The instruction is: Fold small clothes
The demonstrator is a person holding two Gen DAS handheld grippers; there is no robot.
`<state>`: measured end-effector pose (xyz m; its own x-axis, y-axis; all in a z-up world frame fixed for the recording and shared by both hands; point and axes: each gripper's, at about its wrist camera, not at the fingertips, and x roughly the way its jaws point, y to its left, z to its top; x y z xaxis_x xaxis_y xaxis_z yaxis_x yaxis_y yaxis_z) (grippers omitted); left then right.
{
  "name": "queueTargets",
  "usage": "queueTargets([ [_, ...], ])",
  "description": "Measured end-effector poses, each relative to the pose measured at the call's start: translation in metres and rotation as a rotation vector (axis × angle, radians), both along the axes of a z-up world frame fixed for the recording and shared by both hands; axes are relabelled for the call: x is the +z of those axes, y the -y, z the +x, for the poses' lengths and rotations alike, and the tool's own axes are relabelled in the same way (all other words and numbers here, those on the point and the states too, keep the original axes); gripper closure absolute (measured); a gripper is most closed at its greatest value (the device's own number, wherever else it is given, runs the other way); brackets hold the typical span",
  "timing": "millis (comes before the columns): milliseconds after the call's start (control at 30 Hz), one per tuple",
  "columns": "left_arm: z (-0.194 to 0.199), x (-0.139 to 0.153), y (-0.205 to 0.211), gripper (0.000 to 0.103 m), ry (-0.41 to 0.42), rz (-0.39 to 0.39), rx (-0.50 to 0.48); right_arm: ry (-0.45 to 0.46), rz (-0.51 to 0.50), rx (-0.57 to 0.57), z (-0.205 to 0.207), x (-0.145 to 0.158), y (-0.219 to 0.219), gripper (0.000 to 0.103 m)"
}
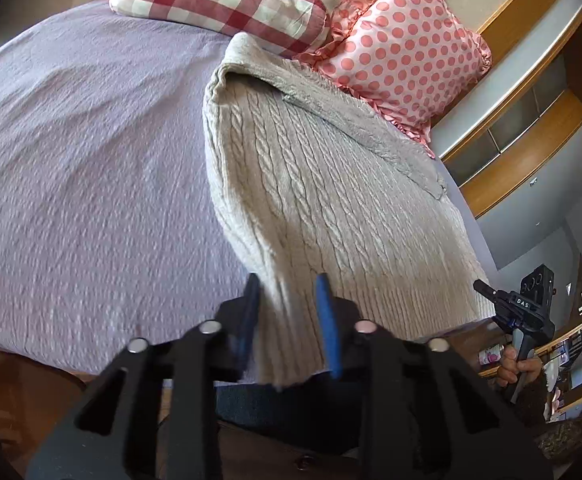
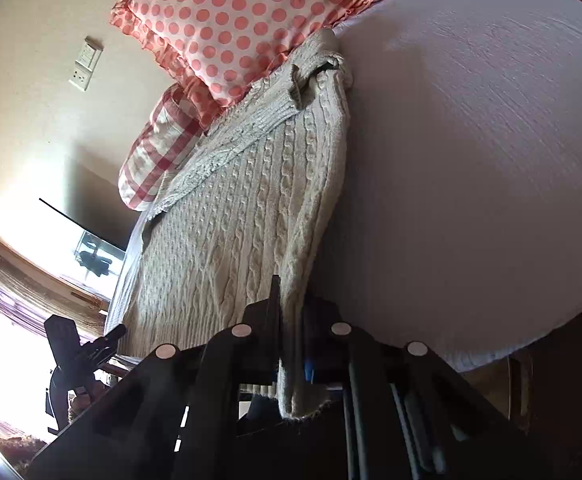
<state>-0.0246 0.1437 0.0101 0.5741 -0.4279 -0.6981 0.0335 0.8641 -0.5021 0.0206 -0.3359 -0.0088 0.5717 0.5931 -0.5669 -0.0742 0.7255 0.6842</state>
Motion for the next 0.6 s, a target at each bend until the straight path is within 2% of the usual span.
queueTargets([
  [200, 0.005, 0.007, -0.005, 0.093, 0.015, -0.042, -0.001, 0.154, 0.157, -0.025, 0.003, 0.027, 0.010, 0.095],
  [333, 0.030, 0.040, -0.020, 0.093, 0.072, -0.099, 0.009, 0.260, 0.280, -0.064, 0.031, 0.056, 0.021, 0.095],
  [467, 0.092, 0.085, -0.034, 0.093, 0.145, -0.097, 0.062, 0.311, 0.338, -0.113, 0.088, 0.080, 0.023, 0.095],
  [600, 0.185, 0.102, -0.043, 0.093, 0.122, -0.069, 0.165, 0.300, 0.322, -0.180, 0.167, 0.087, 0.018, 0.095],
])
